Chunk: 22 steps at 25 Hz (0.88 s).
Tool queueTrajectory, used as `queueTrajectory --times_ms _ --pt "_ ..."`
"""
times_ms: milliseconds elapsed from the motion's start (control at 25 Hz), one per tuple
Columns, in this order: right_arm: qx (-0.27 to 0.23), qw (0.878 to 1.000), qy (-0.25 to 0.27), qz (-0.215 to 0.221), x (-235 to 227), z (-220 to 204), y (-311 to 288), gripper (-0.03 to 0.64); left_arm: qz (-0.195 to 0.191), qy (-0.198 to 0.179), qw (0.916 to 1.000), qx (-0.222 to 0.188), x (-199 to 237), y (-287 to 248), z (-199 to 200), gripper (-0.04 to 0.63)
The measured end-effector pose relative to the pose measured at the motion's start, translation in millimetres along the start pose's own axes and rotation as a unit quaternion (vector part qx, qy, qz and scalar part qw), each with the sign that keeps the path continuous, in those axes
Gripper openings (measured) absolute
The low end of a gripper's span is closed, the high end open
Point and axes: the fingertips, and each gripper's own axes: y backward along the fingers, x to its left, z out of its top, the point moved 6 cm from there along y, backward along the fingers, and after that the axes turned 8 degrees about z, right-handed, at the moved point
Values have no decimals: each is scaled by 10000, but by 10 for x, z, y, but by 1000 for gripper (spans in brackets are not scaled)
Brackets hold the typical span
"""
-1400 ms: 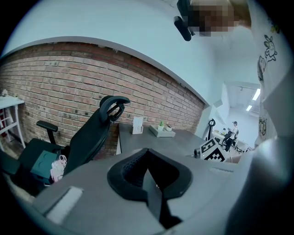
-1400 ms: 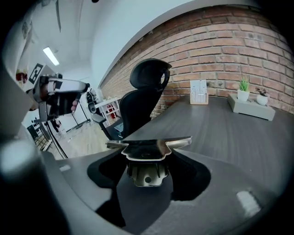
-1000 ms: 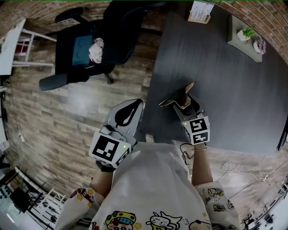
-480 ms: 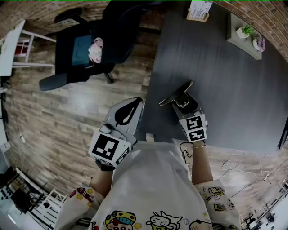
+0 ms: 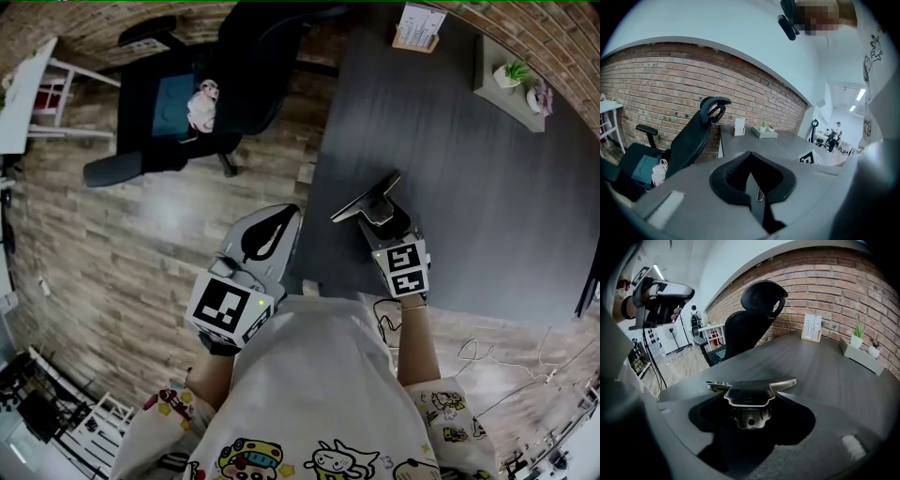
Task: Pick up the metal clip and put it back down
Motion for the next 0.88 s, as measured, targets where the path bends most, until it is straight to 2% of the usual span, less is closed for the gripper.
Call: queueTrajectory --times_ms 360,880 --pt "-73 9998 -167 -77 -6 92 45 336 -39 -49 10000 -20 46 -12 39 0" --pt "-758 9954 -271 -526 -34 447 359 337 -295 -204 9991 -215 80 -39 173 0"
